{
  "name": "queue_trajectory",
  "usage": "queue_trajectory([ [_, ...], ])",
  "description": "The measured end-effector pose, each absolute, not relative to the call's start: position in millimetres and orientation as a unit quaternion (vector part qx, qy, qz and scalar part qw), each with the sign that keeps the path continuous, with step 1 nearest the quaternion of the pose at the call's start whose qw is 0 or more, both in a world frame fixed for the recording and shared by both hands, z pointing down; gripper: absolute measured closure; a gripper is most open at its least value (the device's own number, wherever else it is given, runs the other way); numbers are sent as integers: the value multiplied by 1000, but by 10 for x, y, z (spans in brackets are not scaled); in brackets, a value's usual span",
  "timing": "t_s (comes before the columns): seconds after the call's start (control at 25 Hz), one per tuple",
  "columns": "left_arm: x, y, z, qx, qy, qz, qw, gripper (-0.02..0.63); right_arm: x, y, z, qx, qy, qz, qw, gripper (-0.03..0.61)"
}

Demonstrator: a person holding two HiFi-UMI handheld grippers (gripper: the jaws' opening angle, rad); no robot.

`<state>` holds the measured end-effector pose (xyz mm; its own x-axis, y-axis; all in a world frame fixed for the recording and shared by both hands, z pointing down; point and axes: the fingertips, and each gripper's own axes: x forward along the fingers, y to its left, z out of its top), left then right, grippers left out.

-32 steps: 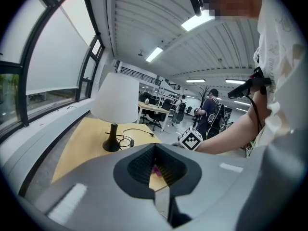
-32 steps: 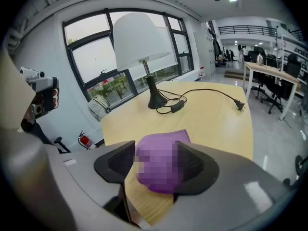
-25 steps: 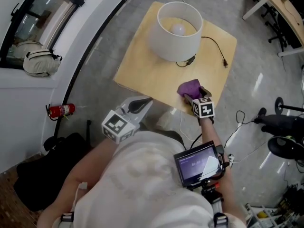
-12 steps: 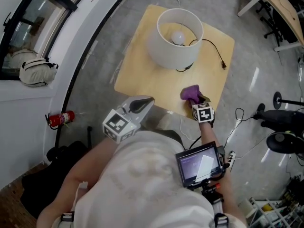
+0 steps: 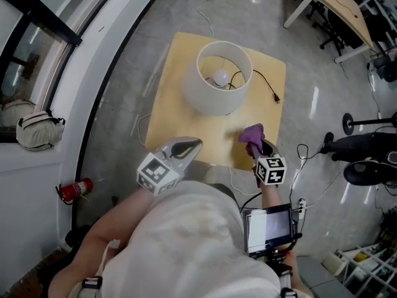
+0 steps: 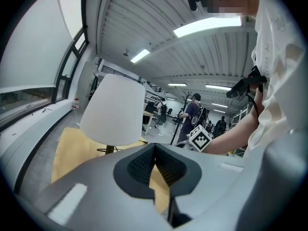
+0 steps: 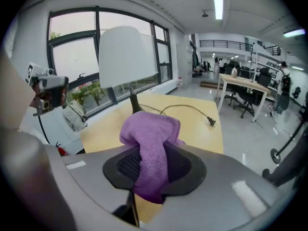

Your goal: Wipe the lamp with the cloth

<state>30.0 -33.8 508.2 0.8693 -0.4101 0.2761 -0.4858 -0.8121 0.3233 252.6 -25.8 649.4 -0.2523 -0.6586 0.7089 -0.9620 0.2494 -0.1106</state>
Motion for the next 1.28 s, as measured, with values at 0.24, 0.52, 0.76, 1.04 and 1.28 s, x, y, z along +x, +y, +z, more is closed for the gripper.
queue_trajectory([
  [0.24, 292, -492, 4993, 962, -193, 88, 174, 612, 2524, -571, 5403, 593, -756, 186, 207, 459],
  [0.52, 263, -610, 4649, 973, -171, 52, 144, 612, 2178, -843, 4405, 596, -782, 119, 138, 457],
  [0.76, 178, -644, 4506, 977, -163, 28, 136, 612, 1768, -1122, 3932, 575, -810, 93, 68, 454],
  [1.04, -38, -729, 4523, 970, -199, 28, 137, 612, 1528, -1372, 3810, 543, -834, 78, 52, 454],
  [1.28, -28, -739, 4480, 963, -226, 31, 145, 612, 1550, -1423, 3992, 522, -849, 78, 33, 454],
])
